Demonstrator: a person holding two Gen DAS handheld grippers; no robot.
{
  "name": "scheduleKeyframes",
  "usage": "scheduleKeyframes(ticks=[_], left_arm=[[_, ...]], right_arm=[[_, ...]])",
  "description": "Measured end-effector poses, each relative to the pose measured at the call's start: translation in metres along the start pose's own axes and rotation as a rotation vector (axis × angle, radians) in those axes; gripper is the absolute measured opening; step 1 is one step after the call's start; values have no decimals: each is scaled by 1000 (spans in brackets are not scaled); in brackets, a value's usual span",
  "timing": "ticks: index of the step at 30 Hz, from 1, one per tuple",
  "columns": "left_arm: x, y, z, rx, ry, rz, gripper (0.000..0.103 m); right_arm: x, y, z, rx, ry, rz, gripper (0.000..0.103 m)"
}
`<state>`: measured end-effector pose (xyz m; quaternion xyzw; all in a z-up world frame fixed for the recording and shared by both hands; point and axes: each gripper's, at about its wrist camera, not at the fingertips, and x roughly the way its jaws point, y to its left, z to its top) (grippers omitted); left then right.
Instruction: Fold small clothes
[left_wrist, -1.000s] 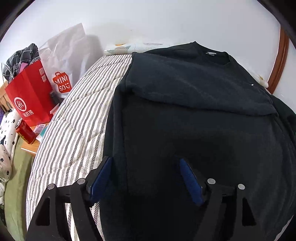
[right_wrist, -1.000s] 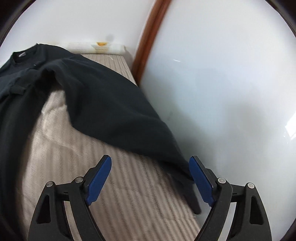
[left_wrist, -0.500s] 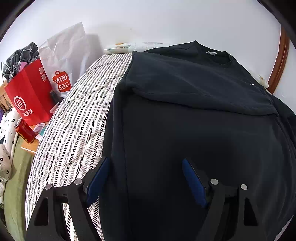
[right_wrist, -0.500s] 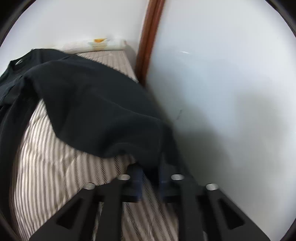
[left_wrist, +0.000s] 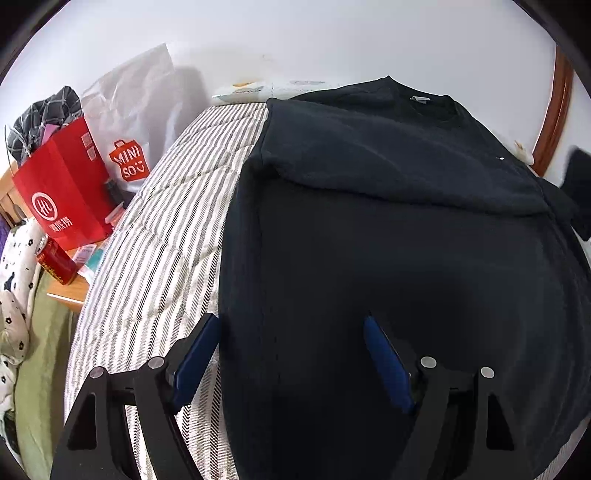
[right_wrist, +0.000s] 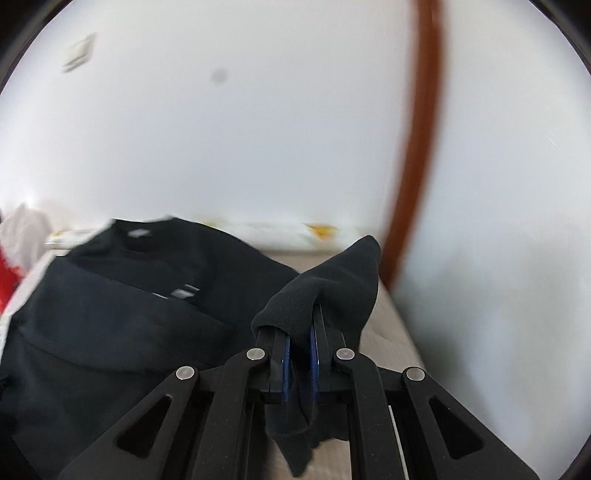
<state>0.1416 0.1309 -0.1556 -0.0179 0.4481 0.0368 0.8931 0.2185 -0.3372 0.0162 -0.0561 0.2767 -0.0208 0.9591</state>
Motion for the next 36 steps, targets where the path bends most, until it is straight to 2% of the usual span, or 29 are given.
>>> scheduleKeyframes(ticks=[5, 7, 10, 12, 15, 17, 18, 19, 20, 24, 29, 32, 36], left_arm=[[4, 4, 0, -21, -12, -16, 87], [4, 1, 0, -11, -13, -9, 87], [4, 2, -1, -17, -16, -23, 87], [4, 1, -1, -13, -16, -17, 88], [4, 0, -1, -13, -15, -16, 88], [5, -1, -1, -12, -15, -13, 88], [5, -1, -1, -12, -15, -14, 88], [5, -1, -1, -12, -15, -14, 88], [5, 0, -1, -12, -15, -14, 88], [5, -1, -1, -12, -15, -14, 89], [5, 1, -1, -12, -14, -15, 89], [5, 0, -1, -13, -14, -15, 89], [5, 0, -1, -14, -15, -15, 89]], right_arm=[[10, 87, 26, -62, -43, 166, 8], [9, 128, 23, -100, -46, 242, 8], [28, 180, 10, -189, -25, 307, 8], [53, 206, -5, -224, 43, 322, 8], [76, 212, -27, -197, 139, 328, 10], [85, 208, -33, -175, 190, 317, 27], [88, 204, -34, -164, 206, 315, 48], [87, 195, -36, -153, 208, 327, 63], [80, 188, -38, -148, 196, 332, 66], [60, 146, -52, -121, 168, 302, 71], [67, 111, -77, -67, 258, 263, 70], [75, 108, -86, -43, 274, 265, 63], [78, 114, -83, 7, 243, 303, 53]])
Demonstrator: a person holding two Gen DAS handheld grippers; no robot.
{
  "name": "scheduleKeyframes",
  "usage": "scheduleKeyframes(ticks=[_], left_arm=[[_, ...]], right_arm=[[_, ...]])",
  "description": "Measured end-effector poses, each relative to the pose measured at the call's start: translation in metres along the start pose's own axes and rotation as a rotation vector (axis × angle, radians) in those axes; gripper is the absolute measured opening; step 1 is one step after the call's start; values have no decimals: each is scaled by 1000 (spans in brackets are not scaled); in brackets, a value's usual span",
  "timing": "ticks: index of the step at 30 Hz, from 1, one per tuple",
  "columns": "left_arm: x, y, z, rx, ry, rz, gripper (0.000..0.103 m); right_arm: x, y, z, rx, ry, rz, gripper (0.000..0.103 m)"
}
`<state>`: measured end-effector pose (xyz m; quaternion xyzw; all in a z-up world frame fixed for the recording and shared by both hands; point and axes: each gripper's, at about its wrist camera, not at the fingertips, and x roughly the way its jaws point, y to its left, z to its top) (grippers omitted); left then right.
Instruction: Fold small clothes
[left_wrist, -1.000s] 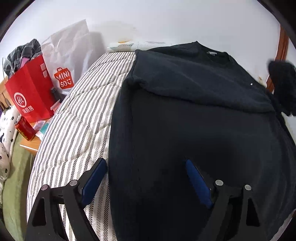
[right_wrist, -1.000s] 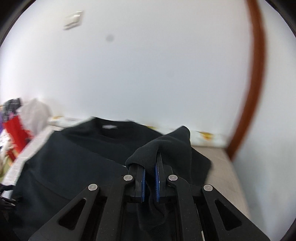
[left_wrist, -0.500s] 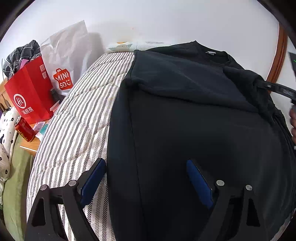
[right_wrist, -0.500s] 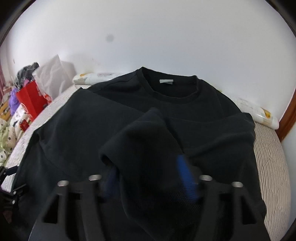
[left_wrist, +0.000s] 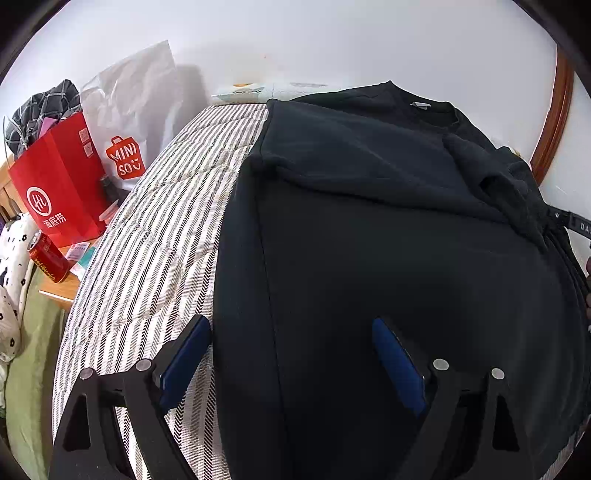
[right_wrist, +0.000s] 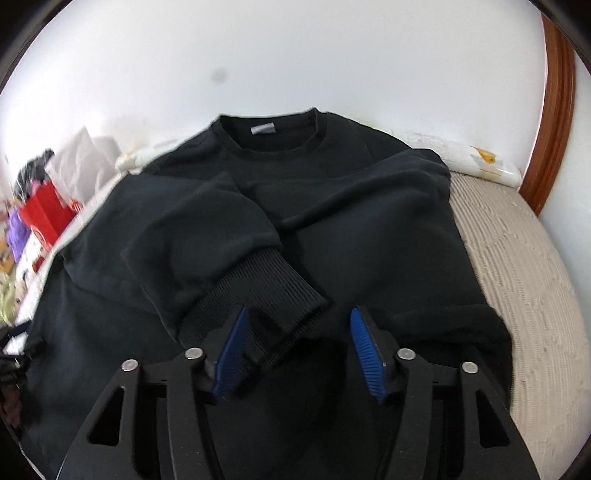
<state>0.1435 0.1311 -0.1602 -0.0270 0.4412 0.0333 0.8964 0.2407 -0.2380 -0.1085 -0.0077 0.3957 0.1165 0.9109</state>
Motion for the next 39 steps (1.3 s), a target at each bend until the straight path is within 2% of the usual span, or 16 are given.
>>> scheduleKeyframes(ticks=[2, 3, 8, 13, 17, 18, 20, 22, 24, 26, 29, 31, 36, 37, 38, 39], left_arm=[[0, 0, 0, 0, 0, 0, 89], [0, 1, 0, 0, 0, 0, 89], [0, 0, -1, -1, 0, -2, 90], [0, -1, -1, 2, 2, -4, 91], [0, 0, -2, 4, 3, -6, 91], [0, -1, -2, 6, 4, -8, 91], [-1, 1, -2, 4, 4, -14, 92], [-1, 1, 0, -1, 13, -18, 90], [-4, 1, 5, -13, 20, -32, 90], [-6, -1, 15, -17, 16, -68, 90], [-11, -11, 38, 3, -34, -103, 89], [-11, -16, 51, 10, -65, -109, 84], [-2, -20, 92, -51, -100, -230, 77], [2, -20, 99, -61, -99, -242, 72], [8, -21, 107, -68, -100, -248, 61], [14, -22, 112, -69, -96, -250, 58]], right_arm=[[3, 9, 5, -9, 2, 10, 31], [4, 13, 7, -20, 13, 32, 5], [-10, 50, 29, -49, -20, 123, 6], [10, 98, 69, 15, -51, 230, 5], [27, 149, 97, 35, -51, 391, 6], [26, 159, 101, 22, -42, 439, 11], [15, 172, 105, -39, -60, 493, 14], [-1, 172, 101, -108, -121, 436, 25], [-9, 159, 94, -149, -138, 365, 37], [-11, 136, 85, -157, -125, 309, 37], [-6, 93, 69, -136, -73, 182, 37], [-5, 66, 55, -127, -34, 103, 37], [-13, 12, 25, -70, 15, 18, 37], [-17, 2, 19, -57, 21, 5, 37], [-22, -9, 13, -50, 23, -5, 37], [-25, -14, 10, -48, 23, -16, 37]])
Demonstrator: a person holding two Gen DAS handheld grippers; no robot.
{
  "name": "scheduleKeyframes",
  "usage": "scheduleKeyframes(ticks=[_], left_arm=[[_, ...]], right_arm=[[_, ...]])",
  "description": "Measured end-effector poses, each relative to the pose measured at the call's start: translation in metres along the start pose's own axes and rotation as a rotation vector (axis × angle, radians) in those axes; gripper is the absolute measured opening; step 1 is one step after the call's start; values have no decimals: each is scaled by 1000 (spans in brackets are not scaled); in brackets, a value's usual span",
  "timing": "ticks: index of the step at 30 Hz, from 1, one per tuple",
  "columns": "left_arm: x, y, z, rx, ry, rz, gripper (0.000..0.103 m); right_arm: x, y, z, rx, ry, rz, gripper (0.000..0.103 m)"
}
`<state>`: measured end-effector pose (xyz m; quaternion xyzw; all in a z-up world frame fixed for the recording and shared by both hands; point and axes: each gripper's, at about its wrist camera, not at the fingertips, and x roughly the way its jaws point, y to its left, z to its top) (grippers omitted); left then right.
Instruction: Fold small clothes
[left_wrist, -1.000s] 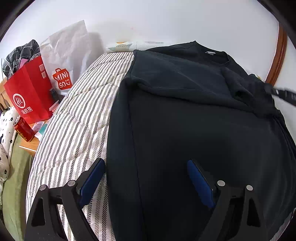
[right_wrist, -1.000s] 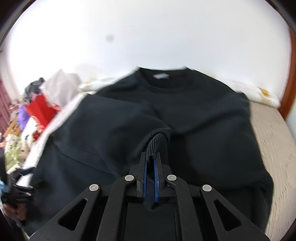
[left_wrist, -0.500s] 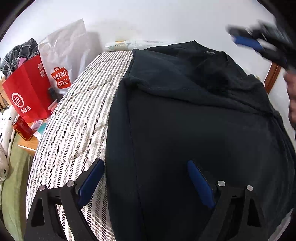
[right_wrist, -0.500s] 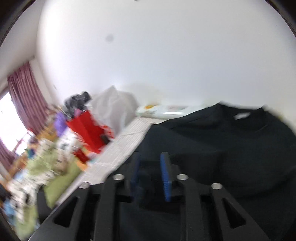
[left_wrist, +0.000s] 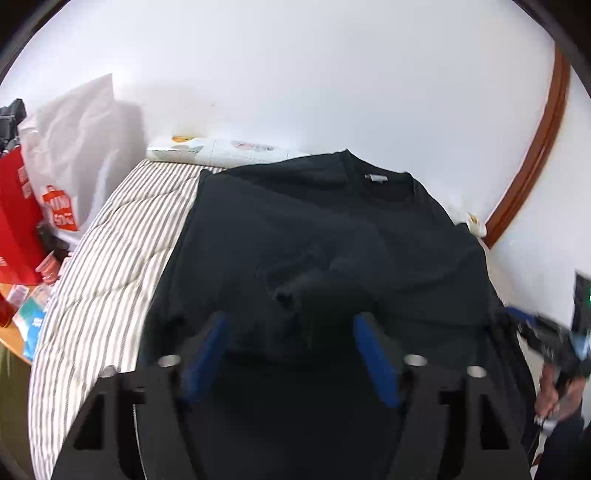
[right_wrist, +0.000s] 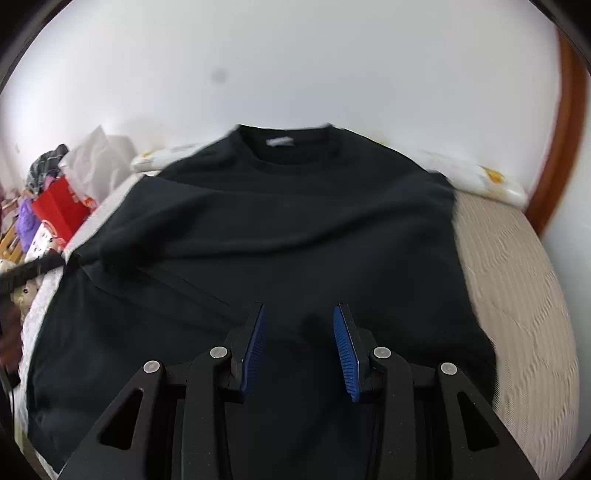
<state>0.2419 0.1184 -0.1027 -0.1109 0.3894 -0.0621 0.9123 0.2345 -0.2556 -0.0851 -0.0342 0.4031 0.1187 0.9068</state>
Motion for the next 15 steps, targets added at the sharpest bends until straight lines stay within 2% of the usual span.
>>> scheduleKeyframes(ticks=[5, 9, 12, 15], left_arm=[[42, 2, 16, 12, 39, 10, 48], [69, 10, 19, 2, 80, 9, 40], [78, 9, 16, 11, 82, 28, 33], [76, 6, 14, 39, 56, 47, 22]], right_arm=[[-14, -21, -16, 7, -12, -59, 37], [-14, -30, -17, 46, -16, -49, 38], [-7, -31, -14, 63, -8, -38, 38], [2, -28, -14, 55, 5, -39, 38]])
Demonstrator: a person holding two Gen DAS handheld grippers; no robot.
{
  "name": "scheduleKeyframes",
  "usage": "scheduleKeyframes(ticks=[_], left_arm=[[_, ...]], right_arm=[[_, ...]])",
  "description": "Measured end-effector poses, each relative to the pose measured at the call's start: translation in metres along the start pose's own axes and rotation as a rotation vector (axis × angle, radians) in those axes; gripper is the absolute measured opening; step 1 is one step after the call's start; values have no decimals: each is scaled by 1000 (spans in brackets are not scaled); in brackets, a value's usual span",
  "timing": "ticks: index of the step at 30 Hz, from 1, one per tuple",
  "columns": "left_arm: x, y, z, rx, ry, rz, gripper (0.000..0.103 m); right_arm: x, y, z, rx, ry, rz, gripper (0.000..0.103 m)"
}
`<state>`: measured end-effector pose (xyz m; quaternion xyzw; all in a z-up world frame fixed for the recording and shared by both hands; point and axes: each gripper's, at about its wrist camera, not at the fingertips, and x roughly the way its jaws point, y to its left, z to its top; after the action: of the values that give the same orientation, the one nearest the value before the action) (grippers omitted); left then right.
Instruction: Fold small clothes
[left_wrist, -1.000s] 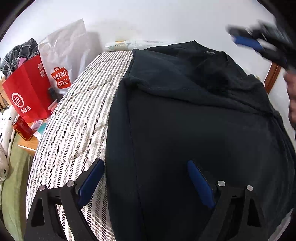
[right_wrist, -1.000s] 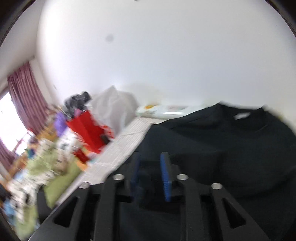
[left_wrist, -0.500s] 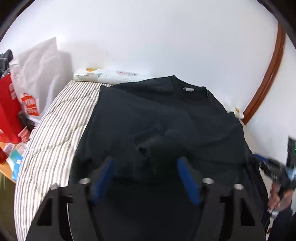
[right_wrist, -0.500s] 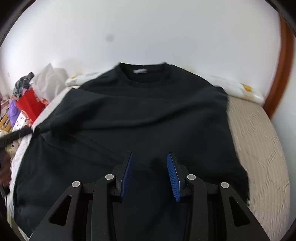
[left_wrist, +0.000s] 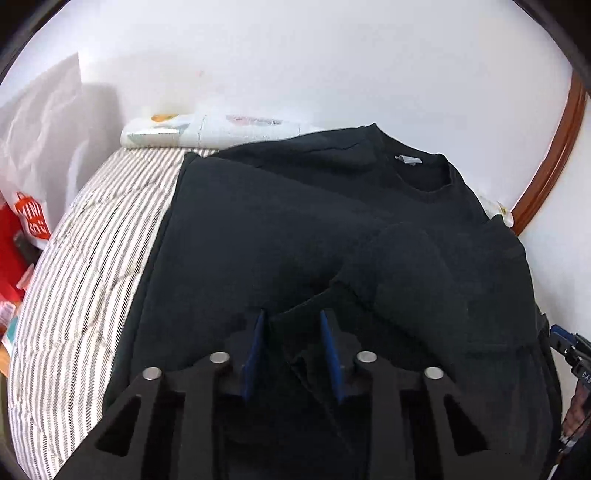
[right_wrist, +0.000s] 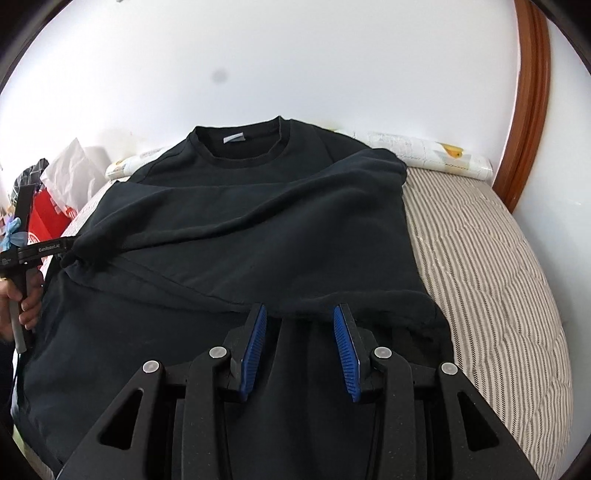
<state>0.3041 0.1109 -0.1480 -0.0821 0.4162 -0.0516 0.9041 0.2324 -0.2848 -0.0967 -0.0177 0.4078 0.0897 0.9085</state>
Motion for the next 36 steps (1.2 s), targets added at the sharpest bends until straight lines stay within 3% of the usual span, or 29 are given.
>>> scheduleKeyframes(ticks=[2, 8, 15, 21, 23, 27, 30, 36], left_arm=[[-5, -2, 0, 22, -13, 29, 11], [-34, 14, 13, -31, -80, -39, 6], [-44, 29, 38, 25, -150, 54, 6], [-13, 47, 32, -6, -71, 97, 6], [-11, 50, 25, -10, -63, 102, 6], [-11, 48, 20, -5, -51, 110, 6], [-14, 43, 18, -10, -47, 114, 7], [-37, 26, 9, 29, -80, 155, 9]], right_arm=[[5, 3, 0, -5, 12, 3, 38], [7, 10, 10, -18, 2, -4, 38], [14, 10, 25, -13, 3, -18, 39], [23, 0, 22, 5, 15, -44, 43], [27, -6, 20, 12, 18, -98, 44], [40, -21, 17, 54, 41, -140, 52], [46, -31, 13, 101, 49, -149, 53], [11, -38, 7, 171, -26, -138, 53]])
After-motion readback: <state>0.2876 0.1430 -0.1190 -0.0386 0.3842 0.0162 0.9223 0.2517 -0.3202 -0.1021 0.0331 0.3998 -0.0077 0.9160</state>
